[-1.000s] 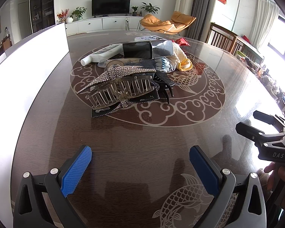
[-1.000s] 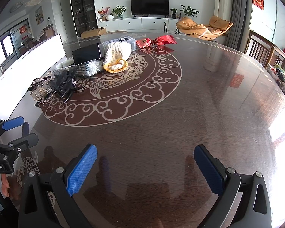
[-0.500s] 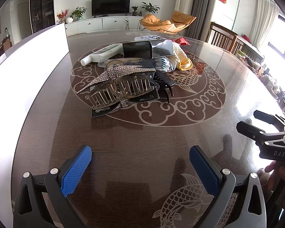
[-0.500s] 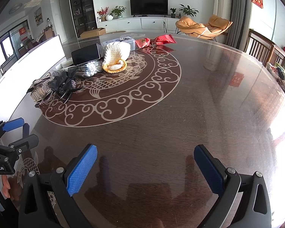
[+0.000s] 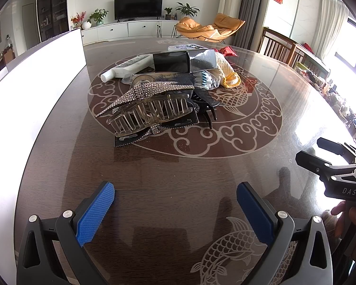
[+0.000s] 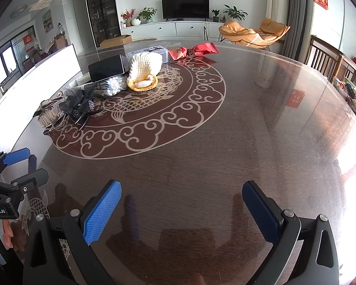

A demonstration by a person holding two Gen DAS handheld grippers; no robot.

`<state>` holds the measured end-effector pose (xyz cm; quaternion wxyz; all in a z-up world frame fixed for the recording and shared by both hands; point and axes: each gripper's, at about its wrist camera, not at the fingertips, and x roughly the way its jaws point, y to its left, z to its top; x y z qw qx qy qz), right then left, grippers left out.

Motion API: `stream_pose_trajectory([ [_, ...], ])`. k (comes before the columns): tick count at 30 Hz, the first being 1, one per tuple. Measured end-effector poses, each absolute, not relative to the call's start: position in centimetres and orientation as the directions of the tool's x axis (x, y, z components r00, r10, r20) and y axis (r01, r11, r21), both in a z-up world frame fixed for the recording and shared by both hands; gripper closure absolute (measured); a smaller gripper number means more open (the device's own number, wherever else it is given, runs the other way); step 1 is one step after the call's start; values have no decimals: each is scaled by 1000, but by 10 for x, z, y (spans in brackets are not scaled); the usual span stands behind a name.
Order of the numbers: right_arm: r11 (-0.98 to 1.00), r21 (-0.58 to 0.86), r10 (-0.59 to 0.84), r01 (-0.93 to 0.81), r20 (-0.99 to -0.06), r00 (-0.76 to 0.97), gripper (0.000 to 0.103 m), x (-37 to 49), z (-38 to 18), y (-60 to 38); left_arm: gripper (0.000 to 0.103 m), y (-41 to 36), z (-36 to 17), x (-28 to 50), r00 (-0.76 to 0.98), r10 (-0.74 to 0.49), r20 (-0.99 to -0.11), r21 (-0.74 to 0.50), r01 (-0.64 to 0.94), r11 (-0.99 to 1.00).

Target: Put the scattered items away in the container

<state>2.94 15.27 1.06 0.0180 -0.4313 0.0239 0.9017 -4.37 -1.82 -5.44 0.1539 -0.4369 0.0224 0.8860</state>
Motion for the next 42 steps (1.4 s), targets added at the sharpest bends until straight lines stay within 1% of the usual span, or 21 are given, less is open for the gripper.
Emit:
stream_pose_trajectory([
  [38,-998,34,10,-57,-778,-628,1,30,11,154,0,-19,-54,-43,-570,252,-782,-91,-296,-951],
  [42,-998,33,11,-58,-783,-621,1,30,10,153,0,-23,-54,-42,-571,277,-773,-121,-296,-948],
])
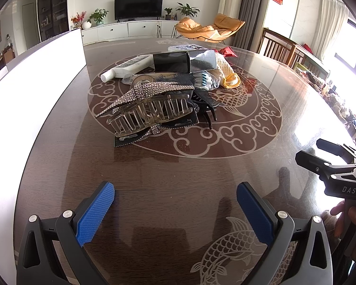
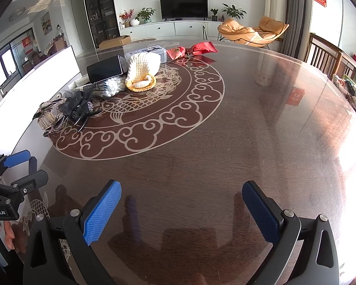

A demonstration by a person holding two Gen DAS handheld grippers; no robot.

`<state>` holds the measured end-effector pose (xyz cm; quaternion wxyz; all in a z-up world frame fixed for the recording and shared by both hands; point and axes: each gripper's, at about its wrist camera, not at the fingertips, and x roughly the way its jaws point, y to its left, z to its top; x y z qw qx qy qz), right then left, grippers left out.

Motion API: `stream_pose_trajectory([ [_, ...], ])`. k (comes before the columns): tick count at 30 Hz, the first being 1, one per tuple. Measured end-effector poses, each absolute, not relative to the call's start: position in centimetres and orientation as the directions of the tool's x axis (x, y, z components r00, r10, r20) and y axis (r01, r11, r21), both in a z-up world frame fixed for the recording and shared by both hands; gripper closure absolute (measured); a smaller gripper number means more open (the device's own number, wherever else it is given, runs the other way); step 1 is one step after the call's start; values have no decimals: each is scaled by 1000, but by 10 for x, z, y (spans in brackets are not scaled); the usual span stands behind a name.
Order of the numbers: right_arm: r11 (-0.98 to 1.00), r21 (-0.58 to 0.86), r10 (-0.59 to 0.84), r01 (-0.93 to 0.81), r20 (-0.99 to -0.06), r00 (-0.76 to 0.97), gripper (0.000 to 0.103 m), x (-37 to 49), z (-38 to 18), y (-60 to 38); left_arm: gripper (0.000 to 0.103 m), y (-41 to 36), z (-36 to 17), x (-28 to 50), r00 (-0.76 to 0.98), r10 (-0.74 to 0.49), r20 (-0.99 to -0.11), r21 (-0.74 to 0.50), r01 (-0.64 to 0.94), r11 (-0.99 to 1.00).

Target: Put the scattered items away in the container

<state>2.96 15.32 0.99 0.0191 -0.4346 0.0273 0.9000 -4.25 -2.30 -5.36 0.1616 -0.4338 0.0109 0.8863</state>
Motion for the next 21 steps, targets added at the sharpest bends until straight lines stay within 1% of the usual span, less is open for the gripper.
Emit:
stream_pose_trajectory([
  [3,-998,24,17,-58,-786,-617,1,30,9,151,0,-28,-54,-42,-572,299,-764,-148,-296,-944],
  [7,-998,20,21,-59,-783,-622,1,31,10,150,0,-28,-54,-42,-571,290,-768,-135,-298,-945],
  [13,-998,18,22,-58,-786,-618,1,30,10,149,0,-35,-52,-40,-566,312,-763,-158,-304,-939],
  [18,-998,0,39,-63,-787,-616,1,30,10,147,0,-28,-50,-56,-515,331,-790,-135,-381,-915],
  [21,-998,-16,52,-65,-787,-614,1,30,10,144,0,-29,-45,-79,-474,379,-795,-215,-364,-906],
])
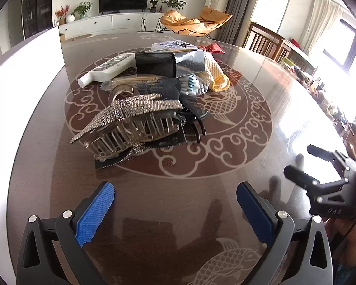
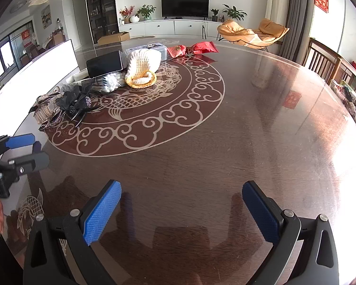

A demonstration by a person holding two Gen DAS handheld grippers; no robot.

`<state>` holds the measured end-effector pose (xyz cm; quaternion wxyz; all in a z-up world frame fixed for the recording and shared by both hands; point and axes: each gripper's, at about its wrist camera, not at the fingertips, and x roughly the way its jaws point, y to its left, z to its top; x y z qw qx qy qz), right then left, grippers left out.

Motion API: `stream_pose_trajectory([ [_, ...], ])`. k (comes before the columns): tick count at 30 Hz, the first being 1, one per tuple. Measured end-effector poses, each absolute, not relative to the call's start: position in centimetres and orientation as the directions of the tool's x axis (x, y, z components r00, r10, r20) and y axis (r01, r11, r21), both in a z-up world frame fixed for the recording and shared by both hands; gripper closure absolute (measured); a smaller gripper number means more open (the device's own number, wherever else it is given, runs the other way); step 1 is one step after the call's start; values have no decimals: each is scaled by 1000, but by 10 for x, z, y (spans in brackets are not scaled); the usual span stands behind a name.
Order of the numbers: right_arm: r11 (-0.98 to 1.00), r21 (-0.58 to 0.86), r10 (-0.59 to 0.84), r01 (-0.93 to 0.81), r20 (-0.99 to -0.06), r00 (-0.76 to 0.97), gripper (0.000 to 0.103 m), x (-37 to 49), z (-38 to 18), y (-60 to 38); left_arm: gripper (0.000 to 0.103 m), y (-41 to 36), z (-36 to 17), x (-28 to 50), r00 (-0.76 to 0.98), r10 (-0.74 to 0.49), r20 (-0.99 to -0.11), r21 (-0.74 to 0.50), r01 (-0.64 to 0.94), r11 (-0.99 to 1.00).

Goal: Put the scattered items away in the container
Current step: 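Lower the left tool onto the rhinestone bow clip while the right tool approaches the black mesh fascinator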

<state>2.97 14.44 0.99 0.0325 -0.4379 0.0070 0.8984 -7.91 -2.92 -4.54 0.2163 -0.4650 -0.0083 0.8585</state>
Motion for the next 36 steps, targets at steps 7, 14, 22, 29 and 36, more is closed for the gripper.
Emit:
stream_pose_trajectory([
  [7,-998,-7,42,-58,-783,-620,1,31,11,145,0,-74,-42,-121,-523,268,-809,-221,-153,-963],
  [14,-998,7,35,-64,-774,-633,1,36,12,147,0,-139,-41,-92,-532,226,-816,-245,-36,-969],
  [22,-998,-8,50,-69,-772,-633,1,36,12,146,0,-106,-34,-101,-515,272,-813,-258,-99,-961],
  [29,-997,18,34,-75,-763,-645,1,40,14,149,0,-107,-43,-123,-500,93,-861,-130,39,-991],
  [36,-998,48,-6,-47,-763,-646,1,38,14,148,0,-113,-49,-130,-481,-42,-875,10,70,-998],
])
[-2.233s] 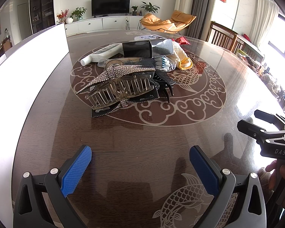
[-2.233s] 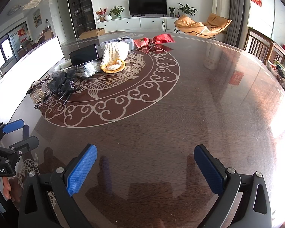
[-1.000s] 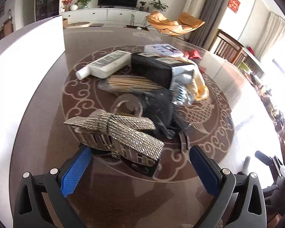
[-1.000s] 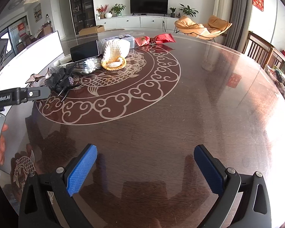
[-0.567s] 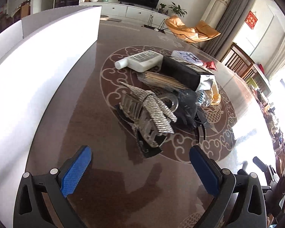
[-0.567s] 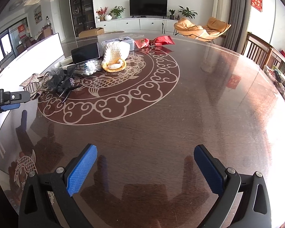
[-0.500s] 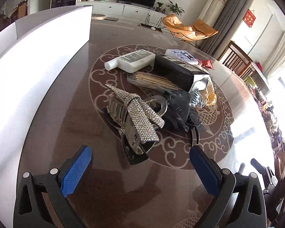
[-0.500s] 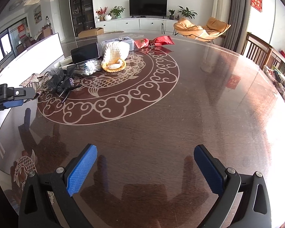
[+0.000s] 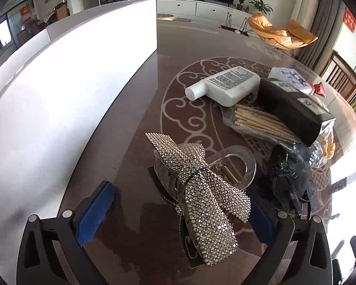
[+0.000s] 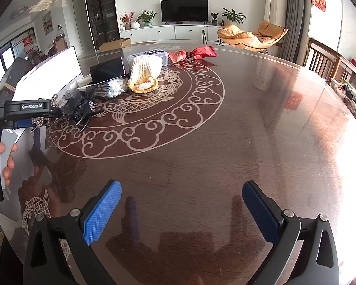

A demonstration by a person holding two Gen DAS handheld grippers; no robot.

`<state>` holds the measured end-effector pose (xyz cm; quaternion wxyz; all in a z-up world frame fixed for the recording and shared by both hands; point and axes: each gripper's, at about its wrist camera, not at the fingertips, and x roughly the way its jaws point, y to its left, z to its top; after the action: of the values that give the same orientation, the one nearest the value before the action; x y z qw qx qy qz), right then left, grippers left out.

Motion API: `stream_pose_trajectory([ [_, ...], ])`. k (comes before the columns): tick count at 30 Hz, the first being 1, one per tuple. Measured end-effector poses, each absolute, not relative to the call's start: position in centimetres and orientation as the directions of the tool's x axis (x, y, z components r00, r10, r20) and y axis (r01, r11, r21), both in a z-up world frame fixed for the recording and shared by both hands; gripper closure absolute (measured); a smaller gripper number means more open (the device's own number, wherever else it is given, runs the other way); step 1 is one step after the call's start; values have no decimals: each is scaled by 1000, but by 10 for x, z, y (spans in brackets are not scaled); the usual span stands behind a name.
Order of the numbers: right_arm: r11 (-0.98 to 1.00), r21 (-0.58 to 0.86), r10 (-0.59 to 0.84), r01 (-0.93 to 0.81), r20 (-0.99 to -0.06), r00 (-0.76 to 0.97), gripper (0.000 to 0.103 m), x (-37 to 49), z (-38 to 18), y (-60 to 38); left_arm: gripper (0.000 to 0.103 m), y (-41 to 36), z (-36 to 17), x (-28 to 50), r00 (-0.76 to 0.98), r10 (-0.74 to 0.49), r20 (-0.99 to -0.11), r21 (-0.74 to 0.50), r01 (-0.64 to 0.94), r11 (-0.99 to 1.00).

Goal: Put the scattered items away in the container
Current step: 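Lower the left tool onto the rhinestone bow clip while the right tool approaches the black mesh fascinator, then close the left tool on the rhinestone bow clip while the right tool grasps the black fascinator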

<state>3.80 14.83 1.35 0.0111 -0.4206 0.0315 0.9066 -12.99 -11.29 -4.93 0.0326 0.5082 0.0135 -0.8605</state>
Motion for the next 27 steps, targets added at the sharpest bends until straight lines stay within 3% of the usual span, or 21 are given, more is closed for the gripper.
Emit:
stream_pose_trajectory([
  [3,-972,209,-229,109,-723,-652,1,27,21,139,0,-117,-49,-127,-482,-32,-875,2,64,-998],
  [13,-908,64,-302,414,-783,-543,1,-76,20,42,0,-130,-45,-116,-509,2,-861,4,-10,-1000],
  [21,-893,28,-281,449,-815,-507,1,-125,0,13,1,-133,-45,-123,-540,30,-841,3,-60,-998],
  [22,-895,29,-284,444,-805,-520,8,-127,0,13,2,-133,-45,-125,-546,33,-837,2,-64,-998],
  [24,-905,5,-264,426,-793,-549,39,-131,2,13,7,-130,-42,-129,-557,48,-829,2,-89,-996],
  [25,-909,17,-269,417,-788,-554,58,-133,4,16,18,-127,-41,-130,-561,66,-825,2,-120,-993],
  [26,-911,49,-285,410,-793,-538,58,-136,4,20,29,-122,-39,-130,-565,84,-821,2,-151,-988],
  [27,-910,63,-294,409,-794,-532,58,-135,5,24,34,-118,-37,-130,-565,101,-819,1,-177,-984],
])
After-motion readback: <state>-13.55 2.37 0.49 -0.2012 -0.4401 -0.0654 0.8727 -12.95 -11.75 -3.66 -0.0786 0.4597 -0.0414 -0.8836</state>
